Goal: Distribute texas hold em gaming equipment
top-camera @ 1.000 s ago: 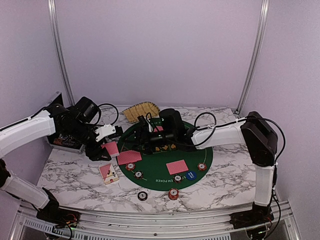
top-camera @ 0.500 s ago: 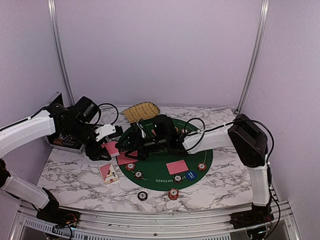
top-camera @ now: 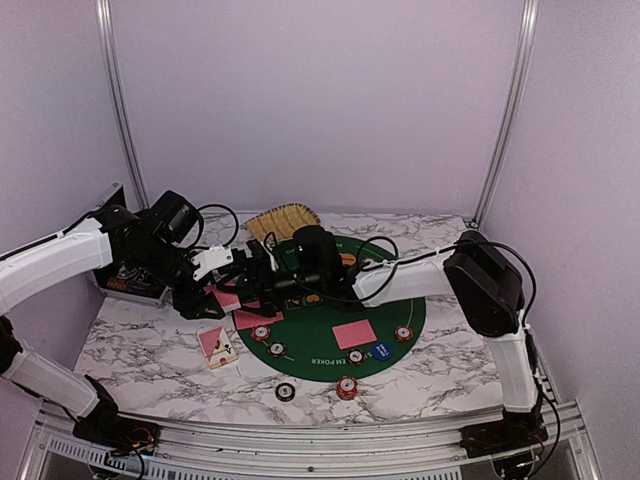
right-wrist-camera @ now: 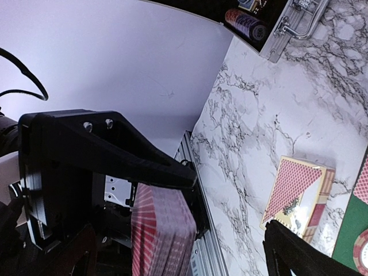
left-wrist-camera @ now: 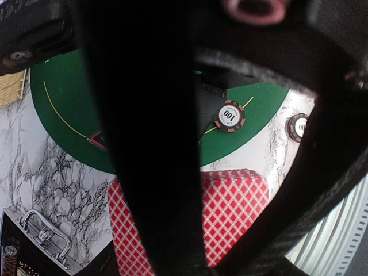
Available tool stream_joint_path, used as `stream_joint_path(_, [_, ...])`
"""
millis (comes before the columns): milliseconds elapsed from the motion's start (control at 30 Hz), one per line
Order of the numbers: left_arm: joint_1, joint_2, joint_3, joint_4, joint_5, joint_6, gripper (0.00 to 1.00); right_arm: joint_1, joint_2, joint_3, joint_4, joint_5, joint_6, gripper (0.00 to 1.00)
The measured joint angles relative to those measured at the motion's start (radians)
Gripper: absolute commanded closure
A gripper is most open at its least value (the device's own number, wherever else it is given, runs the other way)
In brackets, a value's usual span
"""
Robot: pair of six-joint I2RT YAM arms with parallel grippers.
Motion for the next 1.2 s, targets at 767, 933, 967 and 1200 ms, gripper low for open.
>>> stream_joint_path(767, [0.000, 0.000, 0.001, 0.000, 0.010, -0.003, 1.00, 0.047, 0.185, 0.211, 0.001, -0.036, 0.074, 0.07])
stream_joint_path(933, [0.001, 0.000, 0.001, 0.000, 0.010, -0.003, 1.00, 0.041, 0.187, 0.204, -0.006, -0.035, 0.074, 0.12])
stream_joint_path(967, [0.001, 0.000, 0.001, 0.000, 0.010, -0.003, 1.00, 0.039, 0.186, 0.196, 0.002, -0.035, 0.076, 0.13])
stream_joint_path(1200, [0.001, 0.000, -0.001, -0.003, 0.009, -0.003, 1.00, 0.008, 0.130, 0.108, 0.034, -0.035, 0.074, 0.21])
